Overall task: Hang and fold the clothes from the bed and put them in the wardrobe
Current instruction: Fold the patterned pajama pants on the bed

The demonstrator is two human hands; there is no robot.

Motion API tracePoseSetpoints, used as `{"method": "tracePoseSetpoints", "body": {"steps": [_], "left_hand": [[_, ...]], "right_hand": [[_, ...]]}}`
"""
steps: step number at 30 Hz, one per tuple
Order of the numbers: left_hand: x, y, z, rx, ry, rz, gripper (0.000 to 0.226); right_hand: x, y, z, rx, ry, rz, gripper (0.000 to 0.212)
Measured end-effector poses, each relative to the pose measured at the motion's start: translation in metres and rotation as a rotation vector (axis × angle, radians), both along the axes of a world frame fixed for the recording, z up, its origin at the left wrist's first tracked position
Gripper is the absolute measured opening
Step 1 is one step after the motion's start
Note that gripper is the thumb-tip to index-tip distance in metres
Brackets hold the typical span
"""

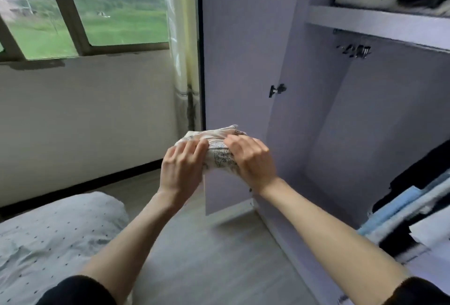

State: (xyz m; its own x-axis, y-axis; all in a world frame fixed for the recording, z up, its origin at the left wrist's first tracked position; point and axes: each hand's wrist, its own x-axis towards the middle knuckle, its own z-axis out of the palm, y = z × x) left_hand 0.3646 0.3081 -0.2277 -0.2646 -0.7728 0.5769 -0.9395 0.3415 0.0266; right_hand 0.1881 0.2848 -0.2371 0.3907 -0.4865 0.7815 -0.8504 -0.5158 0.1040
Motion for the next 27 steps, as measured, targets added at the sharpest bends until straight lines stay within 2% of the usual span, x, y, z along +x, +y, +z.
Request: {"method": "tracePoseSetpoints", "body": {"steps": [7, 12, 16, 19, 25, 27], "left_hand": [[-0.058, -0.171, 0.065, -0.197, 0.031, -0.298, 0.04], [-0.109, -0.255, 0.11, -0.311, 0.064, -0.549, 0.039], [-0.159, -0.285, 0.145, -0.345, 0.08, -0.711, 0.05], [-0.208, -0.302, 0.17, -0.412, 0.102, -0.833, 0.052], [-0.303, -0.334, 0.221, -0.552, 0.168, -0.931, 0.064], [-0.334, -0.35, 0.24, -0.633, 0.194, -0.95, 0.059]], "right_hand": [[-0.063, -0.116, 0.079, -0.236, 0.094, -0.264, 0.031], [-0.105, -0.158, 0.121, -0.294, 0.199, -0.533, 0.028], [-0.141, -0.156, 0.159, -0.244, 0.279, -0.699, 0.051], [-0.178, -0.15, 0.19, -0.29, 0.38, -0.846, 0.055], [-0.252, -0.16, 0.254, -0.364, 0.554, -0.965, 0.035], [-0.276, -0.172, 0.273, -0.378, 0.586, -1.025, 0.031]]}}
